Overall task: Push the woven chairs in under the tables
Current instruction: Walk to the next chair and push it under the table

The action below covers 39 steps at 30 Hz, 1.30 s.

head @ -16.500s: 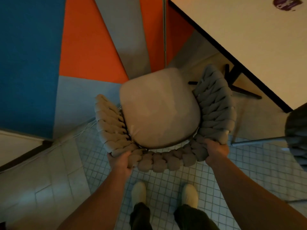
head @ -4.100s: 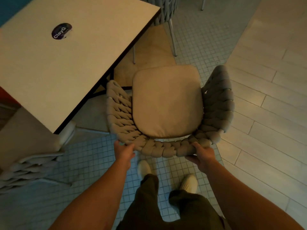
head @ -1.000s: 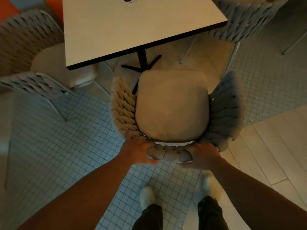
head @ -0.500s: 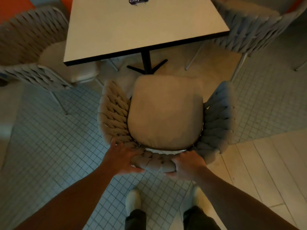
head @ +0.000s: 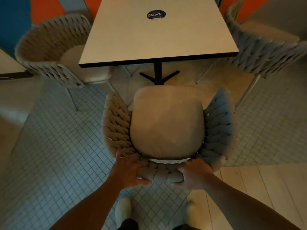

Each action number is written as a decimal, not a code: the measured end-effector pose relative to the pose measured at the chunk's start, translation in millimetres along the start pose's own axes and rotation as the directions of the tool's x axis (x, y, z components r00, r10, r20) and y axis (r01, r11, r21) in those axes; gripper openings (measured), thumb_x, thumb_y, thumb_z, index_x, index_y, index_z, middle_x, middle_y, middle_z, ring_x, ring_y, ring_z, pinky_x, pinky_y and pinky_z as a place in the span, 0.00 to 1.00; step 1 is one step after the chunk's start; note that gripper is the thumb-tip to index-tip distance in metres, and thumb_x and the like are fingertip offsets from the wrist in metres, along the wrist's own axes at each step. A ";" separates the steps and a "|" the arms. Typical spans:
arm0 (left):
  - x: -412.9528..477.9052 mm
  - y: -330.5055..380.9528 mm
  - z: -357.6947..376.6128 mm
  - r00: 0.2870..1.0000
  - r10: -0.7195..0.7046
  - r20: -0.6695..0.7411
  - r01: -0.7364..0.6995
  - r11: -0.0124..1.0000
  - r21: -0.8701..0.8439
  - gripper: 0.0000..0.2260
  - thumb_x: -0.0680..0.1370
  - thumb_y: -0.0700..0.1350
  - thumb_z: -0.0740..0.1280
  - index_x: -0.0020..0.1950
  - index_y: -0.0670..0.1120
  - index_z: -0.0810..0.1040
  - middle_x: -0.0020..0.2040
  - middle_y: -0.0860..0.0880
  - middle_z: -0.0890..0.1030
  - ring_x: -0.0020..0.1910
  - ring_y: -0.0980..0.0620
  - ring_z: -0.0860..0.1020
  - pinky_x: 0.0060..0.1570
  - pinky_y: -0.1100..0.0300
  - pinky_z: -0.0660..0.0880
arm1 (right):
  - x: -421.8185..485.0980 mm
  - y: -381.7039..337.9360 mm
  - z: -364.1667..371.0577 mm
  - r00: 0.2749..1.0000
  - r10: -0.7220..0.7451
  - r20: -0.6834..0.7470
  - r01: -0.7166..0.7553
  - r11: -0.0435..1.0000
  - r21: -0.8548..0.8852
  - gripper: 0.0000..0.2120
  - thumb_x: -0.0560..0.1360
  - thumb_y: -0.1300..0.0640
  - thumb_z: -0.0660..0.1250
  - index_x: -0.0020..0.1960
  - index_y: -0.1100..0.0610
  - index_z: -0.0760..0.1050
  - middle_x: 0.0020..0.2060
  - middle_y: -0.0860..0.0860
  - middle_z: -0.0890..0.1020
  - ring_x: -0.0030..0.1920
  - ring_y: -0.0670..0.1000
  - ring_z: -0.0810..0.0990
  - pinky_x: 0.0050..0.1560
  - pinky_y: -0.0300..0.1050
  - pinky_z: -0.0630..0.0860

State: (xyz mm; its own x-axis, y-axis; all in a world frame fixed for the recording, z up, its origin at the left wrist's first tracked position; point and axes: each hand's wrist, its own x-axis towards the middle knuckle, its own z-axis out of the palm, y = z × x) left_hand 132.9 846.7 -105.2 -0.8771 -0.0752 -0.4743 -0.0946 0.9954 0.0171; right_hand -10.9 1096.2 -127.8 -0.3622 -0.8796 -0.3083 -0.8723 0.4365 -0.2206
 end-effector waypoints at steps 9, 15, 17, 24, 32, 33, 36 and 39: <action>1.9 8.8 -3.9 0.998 -0.034 0.060 0.036 0.999 -0.041 0.41 0.64 0.83 0.50 0.73 0.68 0.65 0.73 0.60 0.72 0.74 0.48 0.67 0.72 0.33 0.47 | 1.6 15.6 -6.1 0.994 -0.103 0.040 0.105 0.994 -0.037 0.33 0.69 0.24 0.52 0.48 0.51 0.79 0.38 0.50 0.83 0.38 0.52 0.80 0.43 0.47 0.77; -3.2 30.2 -10.4 0.996 -0.046 0.075 0.051 0.996 -0.075 0.38 0.68 0.80 0.52 0.74 0.65 0.62 0.73 0.59 0.71 0.72 0.46 0.67 0.71 0.32 0.45 | -0.5 30.0 -6.9 0.995 -0.088 0.037 0.091 0.992 -0.089 0.36 0.66 0.26 0.51 0.52 0.52 0.80 0.43 0.50 0.84 0.45 0.54 0.82 0.46 0.44 0.74; 1.4 22.9 -9.1 0.996 -0.039 0.075 0.045 0.996 -0.080 0.38 0.68 0.81 0.51 0.74 0.65 0.63 0.72 0.59 0.72 0.72 0.46 0.68 0.71 0.31 0.42 | 5.0 29.6 -6.7 0.996 -0.077 0.034 0.080 0.992 -0.097 0.35 0.66 0.25 0.52 0.51 0.52 0.80 0.42 0.49 0.84 0.44 0.54 0.83 0.45 0.44 0.76; 23.8 -17.9 -5.3 0.997 -0.029 0.077 0.035 0.997 -0.072 0.42 0.63 0.83 0.48 0.74 0.68 0.63 0.74 0.58 0.72 0.74 0.46 0.68 0.71 0.27 0.39 | 32.4 18.6 -15.9 0.999 -0.036 -0.018 0.034 0.996 -0.087 0.34 0.67 0.24 0.53 0.52 0.48 0.80 0.40 0.47 0.85 0.42 0.50 0.82 0.46 0.44 0.77; 26.3 -45.2 -5.4 0.997 -0.016 0.079 0.019 0.999 -0.034 0.43 0.63 0.84 0.47 0.75 0.70 0.61 0.76 0.59 0.70 0.78 0.43 0.62 0.72 0.29 0.41 | 48.3 2.3 -20.5 0.999 -0.007 -0.040 0.003 0.997 -0.079 0.32 0.68 0.25 0.56 0.48 0.50 0.81 0.37 0.47 0.84 0.40 0.49 0.82 0.44 0.45 0.77; 26.4 -47.7 -5.8 0.996 -0.014 0.085 0.016 1.000 -0.027 0.42 0.64 0.84 0.48 0.76 0.70 0.60 0.77 0.59 0.69 0.78 0.42 0.61 0.72 0.29 0.41 | 49.7 0.7 -20.7 0.999 -0.002 -0.039 -0.002 0.997 -0.080 0.32 0.68 0.24 0.56 0.49 0.50 0.81 0.37 0.47 0.84 0.40 0.49 0.82 0.44 0.44 0.76; 26.1 -50.5 -5.9 0.998 -0.014 0.069 0.013 1.000 0.004 0.41 0.64 0.84 0.47 0.75 0.70 0.62 0.75 0.60 0.71 0.77 0.43 0.64 0.73 0.29 0.43 | 49.8 -2.1 -18.8 0.997 0.019 -0.075 -0.024 0.998 -0.060 0.33 0.67 0.24 0.56 0.51 0.49 0.81 0.37 0.46 0.84 0.41 0.49 0.82 0.46 0.45 0.77; 24.7 -48.0 -4.2 0.999 -0.024 0.028 0.023 0.999 0.028 0.41 0.63 0.84 0.46 0.72 0.70 0.66 0.72 0.60 0.75 0.74 0.46 0.68 0.72 0.28 0.41 | 43.7 -0.4 -15.5 0.993 0.061 -0.099 -0.067 0.996 -0.053 0.35 0.66 0.21 0.55 0.53 0.47 0.80 0.37 0.45 0.84 0.40 0.48 0.82 0.44 0.44 0.78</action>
State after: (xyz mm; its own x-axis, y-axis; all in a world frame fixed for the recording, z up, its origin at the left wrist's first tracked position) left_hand 113.8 796.8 -114.0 -0.8611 -0.0975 -0.4989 -0.1020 0.9946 -0.0184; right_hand -31.5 1054.6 -126.9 -0.4456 -0.8658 -0.2279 -0.8623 0.4834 -0.1507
